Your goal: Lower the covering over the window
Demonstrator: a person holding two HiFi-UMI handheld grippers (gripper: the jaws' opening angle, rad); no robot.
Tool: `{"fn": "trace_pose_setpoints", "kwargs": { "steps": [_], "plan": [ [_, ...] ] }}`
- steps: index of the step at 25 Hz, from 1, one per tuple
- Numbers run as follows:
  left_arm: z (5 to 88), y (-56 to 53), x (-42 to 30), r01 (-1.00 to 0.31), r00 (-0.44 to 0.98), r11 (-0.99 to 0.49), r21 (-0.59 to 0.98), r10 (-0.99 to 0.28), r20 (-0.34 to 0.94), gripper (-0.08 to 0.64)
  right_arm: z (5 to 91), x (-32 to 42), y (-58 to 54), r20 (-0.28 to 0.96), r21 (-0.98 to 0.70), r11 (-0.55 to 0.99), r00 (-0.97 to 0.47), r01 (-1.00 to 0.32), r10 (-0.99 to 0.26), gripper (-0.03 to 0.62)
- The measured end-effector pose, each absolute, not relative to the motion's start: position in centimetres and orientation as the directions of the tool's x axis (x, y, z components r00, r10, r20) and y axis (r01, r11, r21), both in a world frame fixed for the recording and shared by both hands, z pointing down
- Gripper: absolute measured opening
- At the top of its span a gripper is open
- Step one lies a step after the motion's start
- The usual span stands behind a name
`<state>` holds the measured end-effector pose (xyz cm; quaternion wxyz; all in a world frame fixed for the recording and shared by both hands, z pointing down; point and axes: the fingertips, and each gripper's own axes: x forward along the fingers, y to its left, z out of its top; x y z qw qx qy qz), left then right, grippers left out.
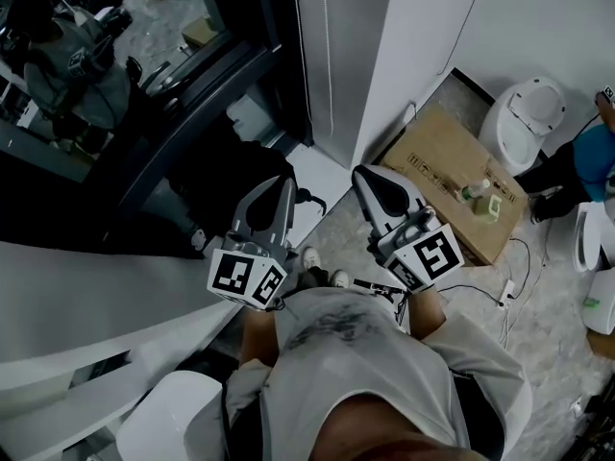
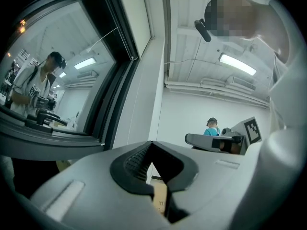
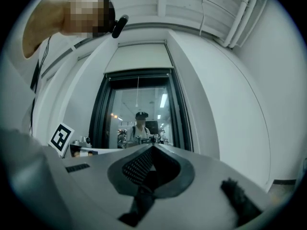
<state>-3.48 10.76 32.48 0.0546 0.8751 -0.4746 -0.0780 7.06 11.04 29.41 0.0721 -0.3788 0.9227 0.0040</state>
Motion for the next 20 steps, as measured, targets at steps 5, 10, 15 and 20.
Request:
{"fn": "trace_pose_setpoints", "kwargs": {
  "steps": [5,10,15,20],
  "plan": [
    [32.6,8.3,-3.9,-0.807,0.559,-0.566,0.169,-0.824,-0.09,0.003,29.9,6.3,8.9,-0.118,-0.04,0.7,-0.693,-0.713,-0.712,0.017],
    [32.6,5.5,-5.0,-0.795,0.576,-0.582,0.168,-0.812,-0.09,0.003,29.8,5.1,6.2,-0.117,-0.035,0.688,-0.681,-0.725,-0.723,0.017],
    [32.6,2.6,-6.6,-0.779,0.595,-0.602,0.175,-0.798,-0.095,0.003,29.5,3.4,3.6,-0.118,-0.042,0.67,-0.662,-0.741,-0.74,0.017],
    [33.0,0.0,-7.5,-0.752,0.63,-0.635,0.178,-0.772,-0.09,0.003,29.8,2.6,1.4,-0.092,-0.031,0.629,-0.624,-0.777,-0.776,0.017]
  ]
}}
